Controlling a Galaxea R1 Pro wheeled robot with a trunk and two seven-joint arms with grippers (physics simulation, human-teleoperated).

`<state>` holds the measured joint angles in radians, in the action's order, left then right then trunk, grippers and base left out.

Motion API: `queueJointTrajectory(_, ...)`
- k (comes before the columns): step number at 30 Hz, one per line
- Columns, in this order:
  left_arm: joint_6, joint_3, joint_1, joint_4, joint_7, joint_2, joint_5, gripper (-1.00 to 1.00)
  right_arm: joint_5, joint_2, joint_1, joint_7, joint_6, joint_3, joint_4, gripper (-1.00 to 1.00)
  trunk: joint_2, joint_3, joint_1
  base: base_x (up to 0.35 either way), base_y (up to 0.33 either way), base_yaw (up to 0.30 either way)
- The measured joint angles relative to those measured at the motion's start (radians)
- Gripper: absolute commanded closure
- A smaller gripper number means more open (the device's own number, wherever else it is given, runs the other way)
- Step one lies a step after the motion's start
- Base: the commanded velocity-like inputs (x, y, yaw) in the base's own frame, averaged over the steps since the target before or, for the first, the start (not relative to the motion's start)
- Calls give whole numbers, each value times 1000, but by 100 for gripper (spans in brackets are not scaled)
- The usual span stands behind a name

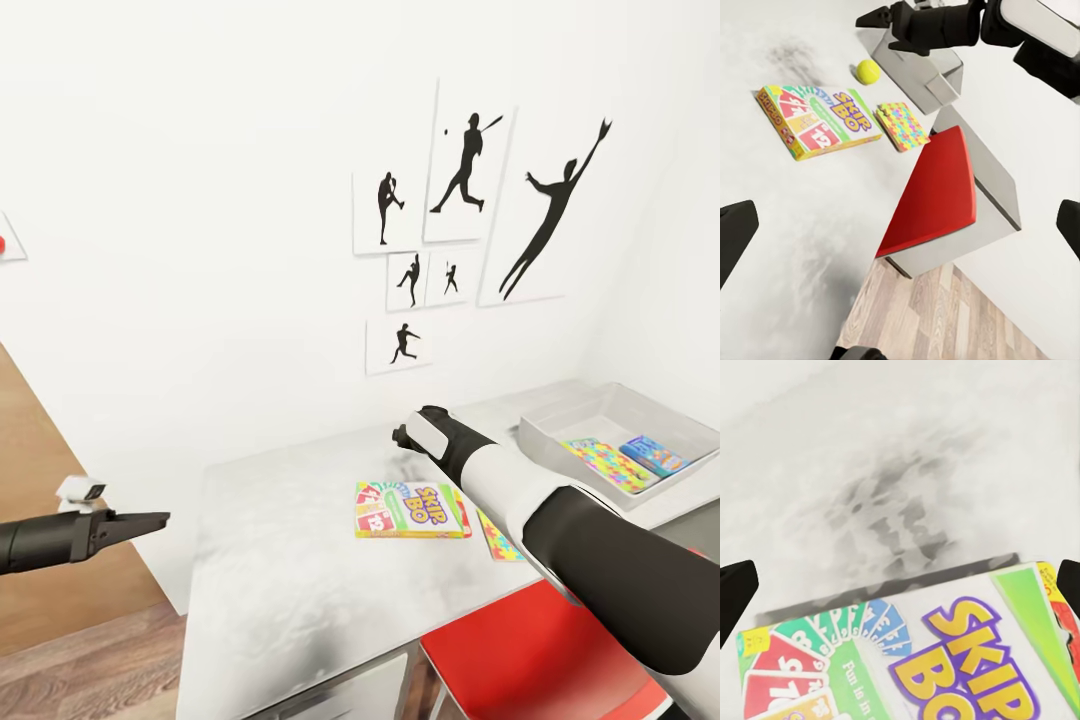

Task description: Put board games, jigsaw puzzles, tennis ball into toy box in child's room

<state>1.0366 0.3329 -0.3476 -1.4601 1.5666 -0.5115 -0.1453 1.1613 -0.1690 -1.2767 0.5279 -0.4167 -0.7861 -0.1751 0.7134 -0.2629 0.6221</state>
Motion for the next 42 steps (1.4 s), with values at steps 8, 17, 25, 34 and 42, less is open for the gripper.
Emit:
queueJointTrajectory(8,0,0,3,-1,0,-4,-14,-100,0,2,0,2,0,0,0,-100,56,-25,31,0,0,0)
queueJointTrajectory(17,0,0,7,-1,0,-5,-62,-100,0,5,0,4,-2,0,1,-100,119,-53,65,0,0,0)
queueJointTrajectory(25,0,0,8,-2,0,-5,-68,-100,0,9,0,6,-6,0,4,-100,175,-79,96,0,0,0)
queueJointTrajectory(34,0,0,8,-2,0,-5,-69,-100,0,10,0,9,-9,0,29,-100,204,-91,111,0,0,0)
queueJointTrajectory(42,0,0,8,-2,0,-5,-69,-100,0,12,0,28,-10,0,31,-100,204,-91,111,0,0,0)
